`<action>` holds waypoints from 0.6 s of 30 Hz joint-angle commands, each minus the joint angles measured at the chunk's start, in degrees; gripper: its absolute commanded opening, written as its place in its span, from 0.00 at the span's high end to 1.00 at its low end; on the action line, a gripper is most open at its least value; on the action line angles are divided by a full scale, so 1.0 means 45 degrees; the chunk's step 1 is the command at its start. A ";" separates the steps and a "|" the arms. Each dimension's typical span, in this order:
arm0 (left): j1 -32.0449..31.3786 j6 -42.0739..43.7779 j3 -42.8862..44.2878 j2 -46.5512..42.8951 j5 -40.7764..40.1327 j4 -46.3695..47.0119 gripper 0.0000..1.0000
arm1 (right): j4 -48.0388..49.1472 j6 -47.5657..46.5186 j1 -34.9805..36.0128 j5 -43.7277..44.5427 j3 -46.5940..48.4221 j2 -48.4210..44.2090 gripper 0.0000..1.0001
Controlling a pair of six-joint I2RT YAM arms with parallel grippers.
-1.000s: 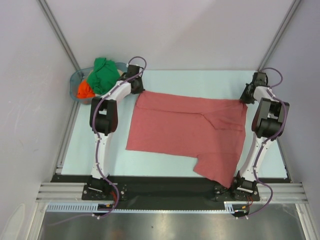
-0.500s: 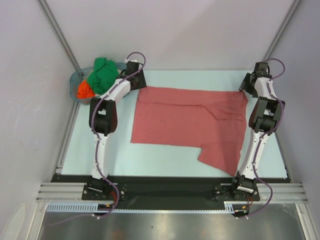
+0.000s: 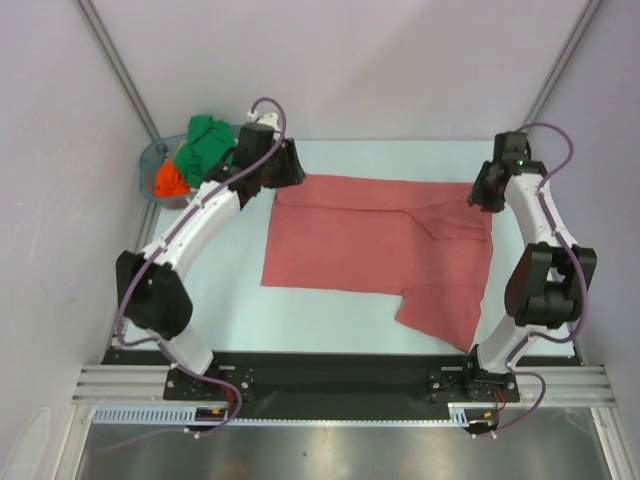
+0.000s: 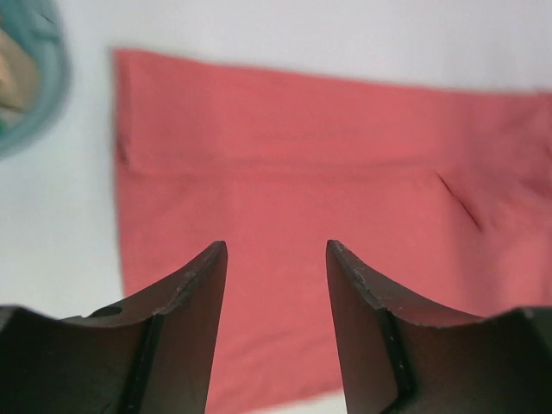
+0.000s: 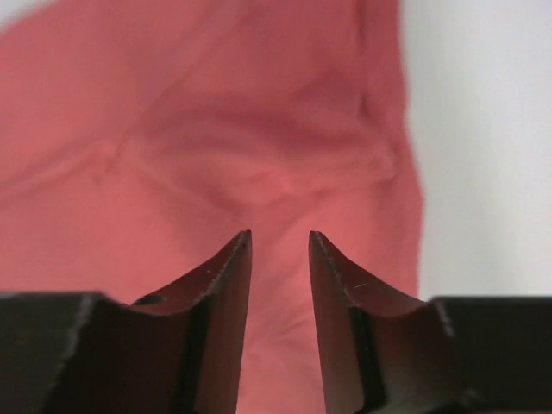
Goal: Fold and stack the t-shirts
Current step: Fold the tshirt
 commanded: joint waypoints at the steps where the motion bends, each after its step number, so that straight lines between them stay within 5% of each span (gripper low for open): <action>1: -0.0949 -0.0445 -0.1767 -0.1359 0.1455 -0.0216 0.46 | 0.1167 0.0111 0.0558 -0.1801 -0.2261 -0.0688 0.63; 9: -0.1713 -0.0777 -0.5341 -0.3743 0.2335 0.0136 0.50 | 0.2165 -0.0240 0.1576 -0.1665 -0.3046 0.1023 0.60; 18: -0.1713 -0.0699 -0.5248 -0.3902 0.2433 -0.0118 0.50 | 0.2653 -0.0261 0.2572 -0.1059 -0.2343 0.2572 0.53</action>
